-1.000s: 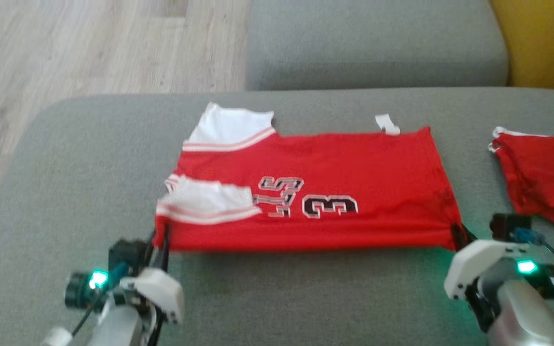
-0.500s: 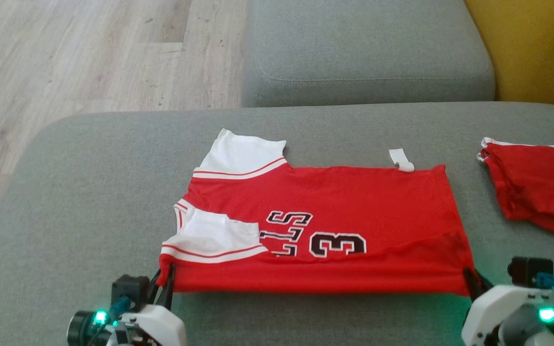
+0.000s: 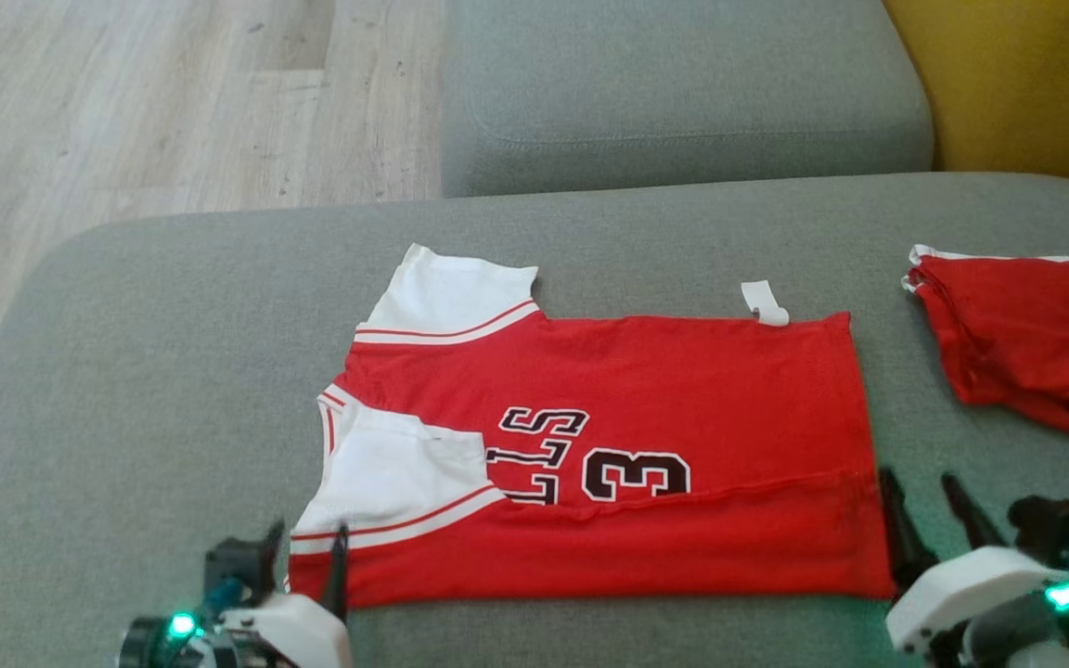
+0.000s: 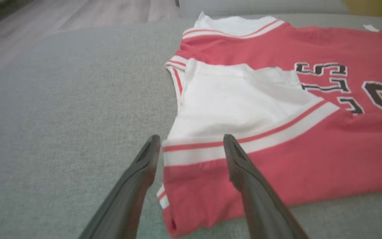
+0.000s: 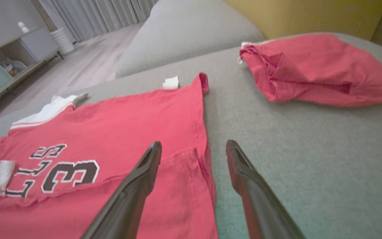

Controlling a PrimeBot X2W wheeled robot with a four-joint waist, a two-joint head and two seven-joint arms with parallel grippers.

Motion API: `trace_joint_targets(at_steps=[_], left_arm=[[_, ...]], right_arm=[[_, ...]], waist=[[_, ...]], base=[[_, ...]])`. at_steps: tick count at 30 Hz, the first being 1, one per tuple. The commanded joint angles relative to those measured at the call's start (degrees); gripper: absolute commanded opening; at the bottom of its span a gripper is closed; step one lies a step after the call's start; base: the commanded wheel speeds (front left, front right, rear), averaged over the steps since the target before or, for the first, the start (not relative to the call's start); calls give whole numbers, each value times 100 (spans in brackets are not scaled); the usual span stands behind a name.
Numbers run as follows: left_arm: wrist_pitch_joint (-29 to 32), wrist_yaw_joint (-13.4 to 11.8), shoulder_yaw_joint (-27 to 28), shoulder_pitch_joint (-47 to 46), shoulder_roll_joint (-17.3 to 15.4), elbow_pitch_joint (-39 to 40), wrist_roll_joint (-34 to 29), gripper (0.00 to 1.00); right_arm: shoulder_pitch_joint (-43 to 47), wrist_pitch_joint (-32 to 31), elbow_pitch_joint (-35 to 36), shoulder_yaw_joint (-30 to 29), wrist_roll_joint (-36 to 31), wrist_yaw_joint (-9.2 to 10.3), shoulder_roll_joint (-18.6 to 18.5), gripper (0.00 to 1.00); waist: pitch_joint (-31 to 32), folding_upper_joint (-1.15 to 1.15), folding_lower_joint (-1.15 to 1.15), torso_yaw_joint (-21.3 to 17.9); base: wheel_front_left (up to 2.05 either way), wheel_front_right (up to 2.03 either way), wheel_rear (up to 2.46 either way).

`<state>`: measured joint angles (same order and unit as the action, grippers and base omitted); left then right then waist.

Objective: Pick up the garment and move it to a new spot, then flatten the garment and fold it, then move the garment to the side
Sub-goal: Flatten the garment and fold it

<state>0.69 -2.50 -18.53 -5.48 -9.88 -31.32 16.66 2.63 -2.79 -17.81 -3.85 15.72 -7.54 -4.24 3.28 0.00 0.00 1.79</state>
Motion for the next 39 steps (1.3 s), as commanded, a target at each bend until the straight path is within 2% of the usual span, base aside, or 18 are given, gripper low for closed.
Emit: trace_joint_targets(at_steps=[1,6,9,13,16,19,22,26,29,32,36,39], left_arm=[[-157,-56,264,-287,-107,252,41,100],[-1128,-196,592,-446,-28,741,182,100],[-1459,-264,796,-543,63,1088,246,100],[-1550,-118,870,-730,74,1374,210,100],[-1505,72,716,-1128,-82,1346,45,100],[-1059,305,563,-1789,-322,1108,-77,100],[-382,615,377,-2560,-607,741,-178,100],[551,890,207,-3507,-935,105,-43,100],[946,955,64,-3919,-1155,-153,4,100],[1463,991,-363,-4436,-1480,-466,74,100],[2233,996,-1151,-4959,-1920,-702,736,100],[2648,997,-1452,-5289,-2269,-854,1070,100]], right_arm=[[-361,165,266,143,45,5,-22,100],[-382,945,595,323,67,5,2,100],[-364,1284,720,427,61,5,33,100],[-412,1463,752,484,-5,5,72,100],[-556,1497,773,524,-92,5,91,100],[-757,1514,816,550,-148,5,105,100],[-996,1536,868,630,-162,5,116,100],[-1334,1630,956,809,-100,5,128,100],[-1490,1683,983,921,2,5,131,100],[-1654,1741,986,1040,283,5,133,100],[-1778,1770,1028,1214,485,5,134,100],[-1850,1775,1209,1202,641,5,135,100]], waist=[[-19,0,0,-7],[-113,0,0,-41],[-208,0,0,-79],[-392,0,0,-167],[-665,0,0,-260],[-974,0,0,-382],[-1293,0,0,-552],[-1672,0,0,-882],[-1834,0,0,-1077],[-2014,0,0,-1285],[-2244,0,0,-1493],[-2397,0,0,-1638]], base=[[0,0,0],[0,0,0],[0,0,0],[0,0,0],[0,0,0],[0,0,0],[0,0,0],[0,0,0],[0,0,0],[0,0,0],[0,0,0],[0,0,0]])
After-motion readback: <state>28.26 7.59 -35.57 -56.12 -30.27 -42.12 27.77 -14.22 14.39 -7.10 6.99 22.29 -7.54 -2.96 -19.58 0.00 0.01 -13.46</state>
